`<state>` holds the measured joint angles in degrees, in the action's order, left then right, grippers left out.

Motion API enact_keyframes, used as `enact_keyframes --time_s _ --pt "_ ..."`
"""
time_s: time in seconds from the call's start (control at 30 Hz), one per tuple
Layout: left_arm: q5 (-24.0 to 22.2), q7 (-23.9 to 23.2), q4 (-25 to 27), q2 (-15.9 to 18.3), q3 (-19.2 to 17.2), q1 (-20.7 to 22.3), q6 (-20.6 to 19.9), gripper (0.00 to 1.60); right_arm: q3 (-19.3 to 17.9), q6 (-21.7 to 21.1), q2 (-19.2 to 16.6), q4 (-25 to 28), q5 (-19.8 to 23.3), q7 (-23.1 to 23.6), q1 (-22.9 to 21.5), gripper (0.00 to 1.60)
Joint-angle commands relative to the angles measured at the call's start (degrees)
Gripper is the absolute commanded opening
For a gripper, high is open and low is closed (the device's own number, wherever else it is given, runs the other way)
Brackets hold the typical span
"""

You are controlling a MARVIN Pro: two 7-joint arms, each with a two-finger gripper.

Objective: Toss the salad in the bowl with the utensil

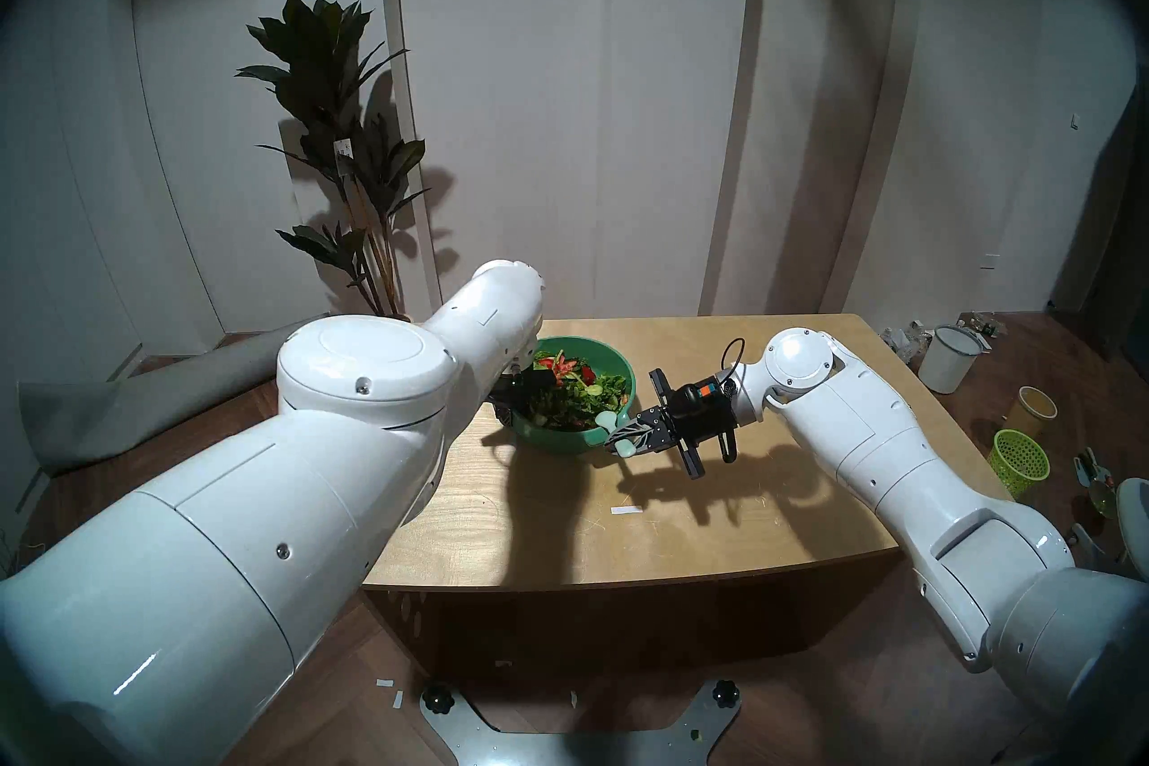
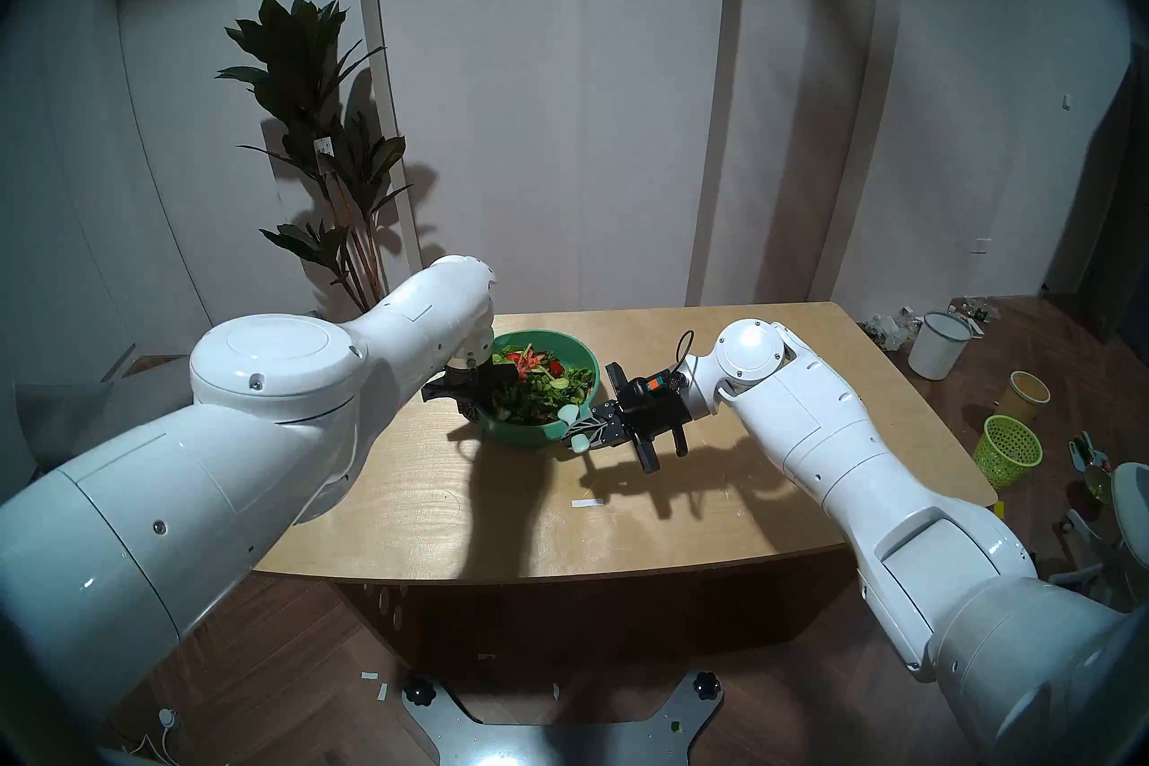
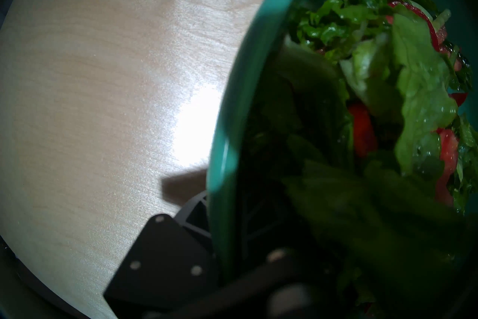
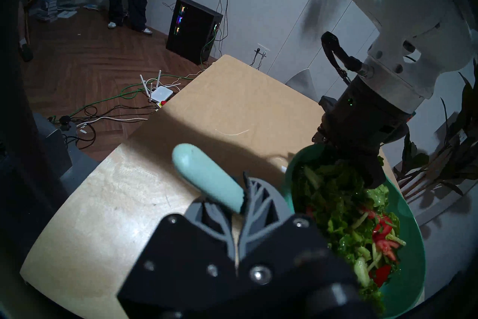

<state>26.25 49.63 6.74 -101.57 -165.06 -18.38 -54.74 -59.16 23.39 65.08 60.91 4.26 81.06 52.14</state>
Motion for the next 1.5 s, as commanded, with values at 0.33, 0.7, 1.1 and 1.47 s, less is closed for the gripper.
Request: enact_keyframes --time_s 0.33,0.7,1.1,1.47 --pt "-0.04 0.91 -0.50 -0.54 0.06 -2.30 -0.26 0.00 -4.95 -8.08 -0.13 1.28 4.55 -6.22 1.27 0.00" --pt "0.03 0.92 -0.50 -0.55 0.06 -2.32 -0.26 0.00 -4.41 -16.11 5.00 -3.02 3.80 -11.54 -2.46 0.00" --pt "0.10 0.87 -0.50 -0.55 0.06 -2.30 -0.26 0.00 1.83 -14.76 7.58 -4.07 -3.34 -14.33 -6.63 0.00" --pt "0.13 0.83 -0.50 -0.55 0.06 -2.29 -0.26 0.00 6.88 -8.17 4.35 -4.35 -12.62 -14.76 -9.54 0.00"
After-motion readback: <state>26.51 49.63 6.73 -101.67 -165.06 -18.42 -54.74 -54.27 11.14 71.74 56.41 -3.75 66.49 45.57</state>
